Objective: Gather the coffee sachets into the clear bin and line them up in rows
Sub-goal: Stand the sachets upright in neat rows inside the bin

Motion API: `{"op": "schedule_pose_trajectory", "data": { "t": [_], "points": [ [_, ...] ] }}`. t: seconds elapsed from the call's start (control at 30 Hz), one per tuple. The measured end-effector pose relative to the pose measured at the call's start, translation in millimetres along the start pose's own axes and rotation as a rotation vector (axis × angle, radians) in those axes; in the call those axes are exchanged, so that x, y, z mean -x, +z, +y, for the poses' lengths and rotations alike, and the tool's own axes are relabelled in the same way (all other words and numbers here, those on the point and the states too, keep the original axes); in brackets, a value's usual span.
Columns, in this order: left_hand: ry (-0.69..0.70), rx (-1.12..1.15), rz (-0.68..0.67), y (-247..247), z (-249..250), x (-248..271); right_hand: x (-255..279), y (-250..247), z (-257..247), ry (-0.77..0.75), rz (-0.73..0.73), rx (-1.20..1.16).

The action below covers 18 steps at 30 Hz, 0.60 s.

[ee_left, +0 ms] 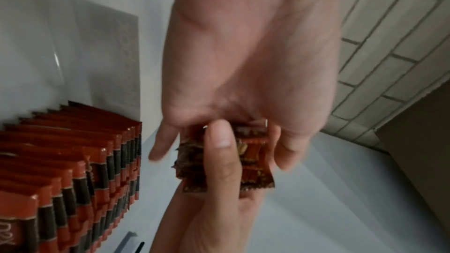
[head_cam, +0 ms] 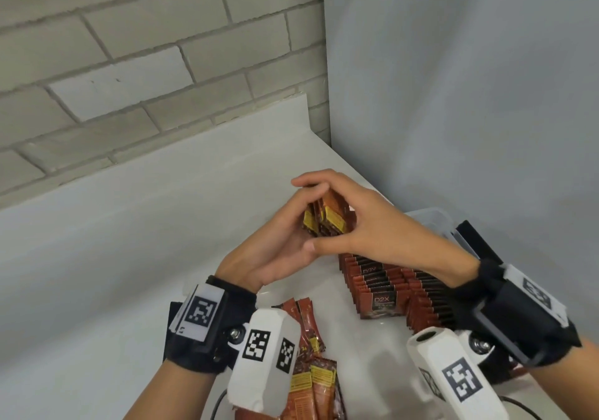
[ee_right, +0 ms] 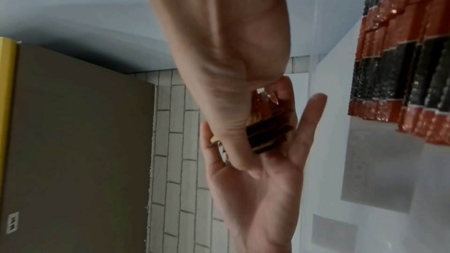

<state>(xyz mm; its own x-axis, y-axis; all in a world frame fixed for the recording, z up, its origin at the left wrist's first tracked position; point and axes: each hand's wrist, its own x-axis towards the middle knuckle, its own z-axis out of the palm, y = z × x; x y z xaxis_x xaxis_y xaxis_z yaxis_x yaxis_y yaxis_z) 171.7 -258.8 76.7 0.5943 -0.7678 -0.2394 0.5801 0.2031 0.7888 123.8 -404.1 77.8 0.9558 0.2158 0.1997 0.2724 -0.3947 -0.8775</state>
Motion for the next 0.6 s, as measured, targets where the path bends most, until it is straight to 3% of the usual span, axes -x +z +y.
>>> {"op": "schedule_pose_trajectory", "data": {
  "t": [0.23,0.4,0.6],
  "points": [
    [0.041,-0.073,0.101,2.9,1.0,-5.5,2.2,-0.9,-6.4,0.044,-0.029,-0.095],
    [0.018,-0.053,0.050,1.5,-1.2,-4.9,1.8,-7.1,-7.7,0.094,-0.013,-0.030],
    [-0.001,-0.026,-0.001,-6.8,-2.5,-4.3,-2.1,-10.8,-4.0,0.107,-0.130,0.176]
  ]
}}
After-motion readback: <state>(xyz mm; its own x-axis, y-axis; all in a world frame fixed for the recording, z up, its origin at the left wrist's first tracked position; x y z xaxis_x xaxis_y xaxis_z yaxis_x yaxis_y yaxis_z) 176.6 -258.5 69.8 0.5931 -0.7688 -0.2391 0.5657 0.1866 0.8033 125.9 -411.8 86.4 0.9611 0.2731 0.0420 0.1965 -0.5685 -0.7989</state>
